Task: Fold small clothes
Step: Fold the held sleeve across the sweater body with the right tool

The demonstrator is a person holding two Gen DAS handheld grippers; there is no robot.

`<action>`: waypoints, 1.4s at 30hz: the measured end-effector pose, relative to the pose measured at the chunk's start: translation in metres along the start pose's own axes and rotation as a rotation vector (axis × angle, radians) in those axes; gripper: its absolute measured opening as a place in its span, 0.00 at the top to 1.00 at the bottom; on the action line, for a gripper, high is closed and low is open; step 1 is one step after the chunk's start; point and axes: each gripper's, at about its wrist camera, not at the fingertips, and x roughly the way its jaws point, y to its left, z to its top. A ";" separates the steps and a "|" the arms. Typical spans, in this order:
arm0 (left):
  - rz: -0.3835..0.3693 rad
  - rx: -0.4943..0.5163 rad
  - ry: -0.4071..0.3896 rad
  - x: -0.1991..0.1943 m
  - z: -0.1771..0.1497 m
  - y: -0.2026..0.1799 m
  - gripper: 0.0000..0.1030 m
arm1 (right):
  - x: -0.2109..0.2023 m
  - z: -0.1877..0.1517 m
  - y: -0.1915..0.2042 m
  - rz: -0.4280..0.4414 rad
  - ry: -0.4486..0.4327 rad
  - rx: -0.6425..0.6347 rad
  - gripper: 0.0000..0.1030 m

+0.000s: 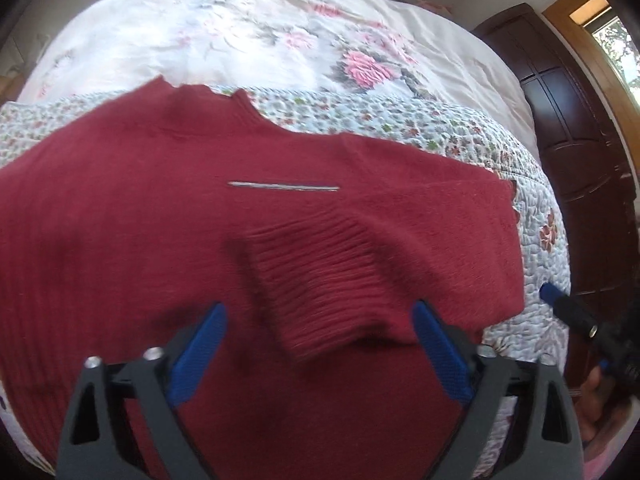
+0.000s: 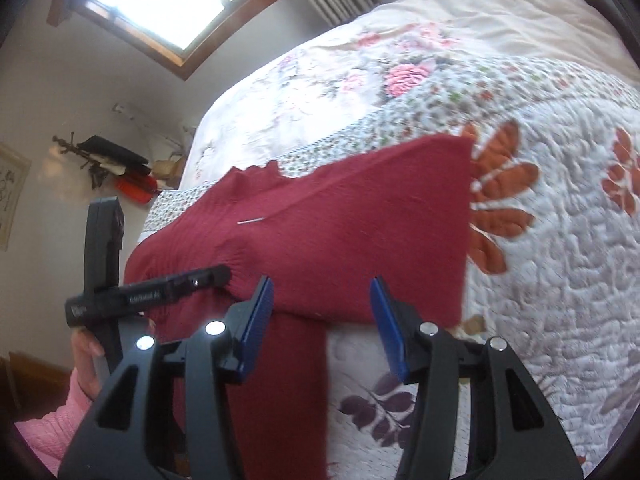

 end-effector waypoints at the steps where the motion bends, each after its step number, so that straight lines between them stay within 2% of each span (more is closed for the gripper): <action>1: 0.001 -0.003 0.004 0.004 0.002 -0.005 0.27 | -0.002 -0.004 -0.005 -0.007 -0.001 0.006 0.51; 2: 0.014 -0.005 0.000 0.006 0.004 -0.007 0.32 | -0.002 -0.006 -0.009 -0.010 -0.001 0.010 0.51; 3: 0.034 -0.008 -0.012 0.008 0.007 -0.008 0.49 | -0.002 -0.009 -0.013 -0.013 -0.001 0.015 0.50; 4: 0.048 -0.013 -0.016 0.011 0.011 -0.009 0.56 | -0.002 -0.010 -0.016 -0.014 -0.001 0.022 0.50; 6: 0.020 -0.038 -0.017 0.009 0.014 -0.003 0.72 | -0.003 -0.013 -0.020 -0.005 -0.004 0.031 0.49; 7: -0.009 -0.054 -0.020 0.007 0.014 0.000 0.76 | -0.004 -0.014 -0.022 0.000 -0.005 0.035 0.49; 9: -0.057 -0.080 -0.048 -0.008 0.012 0.006 0.78 | -0.004 -0.014 -0.022 0.009 -0.010 0.037 0.48; 10: -0.066 -0.083 -0.095 -0.022 0.012 0.009 0.79 | -0.005 -0.014 -0.022 0.011 -0.011 0.036 0.47; 14: -0.045 -0.081 -0.260 -0.075 0.016 0.031 0.79 | -0.005 -0.011 -0.017 0.016 -0.017 0.023 0.47; 16: 0.010 -0.092 -0.338 -0.099 0.021 0.053 0.79 | -0.003 -0.008 -0.014 0.028 -0.015 0.024 0.47; 17: 0.073 -0.103 -0.385 -0.112 0.024 0.072 0.79 | 0.001 -0.005 -0.012 0.035 -0.012 0.025 0.46; 18: 0.106 -0.117 -0.400 -0.117 0.027 0.084 0.79 | 0.004 -0.003 -0.011 0.044 -0.009 0.025 0.46; 21: 0.179 -0.177 -0.379 -0.117 0.039 0.138 0.79 | 0.018 0.004 -0.001 0.074 0.012 0.025 0.42; 23: 0.222 -0.206 -0.324 -0.102 0.042 0.168 0.78 | 0.032 0.012 0.006 0.095 0.029 0.032 0.39; 25: 0.218 -0.242 -0.258 -0.080 0.040 0.190 0.78 | 0.050 0.021 0.015 0.120 0.054 0.055 0.37; 28: 0.216 -0.256 -0.204 -0.053 0.033 0.206 0.72 | 0.081 0.033 0.022 0.073 0.110 0.092 0.36; 30: 0.221 -0.240 -0.214 -0.050 0.029 0.206 0.67 | 0.098 0.037 0.024 0.018 0.145 0.102 0.47; 32: 0.227 -0.219 -0.217 -0.054 0.030 0.206 0.64 | 0.102 0.038 0.028 -0.038 0.150 0.066 0.72; 34: 0.241 -0.216 -0.228 -0.064 0.032 0.212 0.55 | 0.097 0.037 0.028 -0.063 0.165 0.051 0.79; 36: 0.258 -0.233 -0.243 -0.077 0.029 0.224 0.47 | 0.093 0.032 0.024 -0.096 0.177 0.056 0.80; 40: 0.379 -0.259 -0.294 -0.103 0.023 0.245 0.48 | 0.084 0.028 0.036 -0.186 0.169 0.004 0.75; 42: 0.351 -0.247 -0.303 -0.111 0.023 0.240 0.48 | 0.073 0.032 0.054 -0.232 0.108 -0.052 0.72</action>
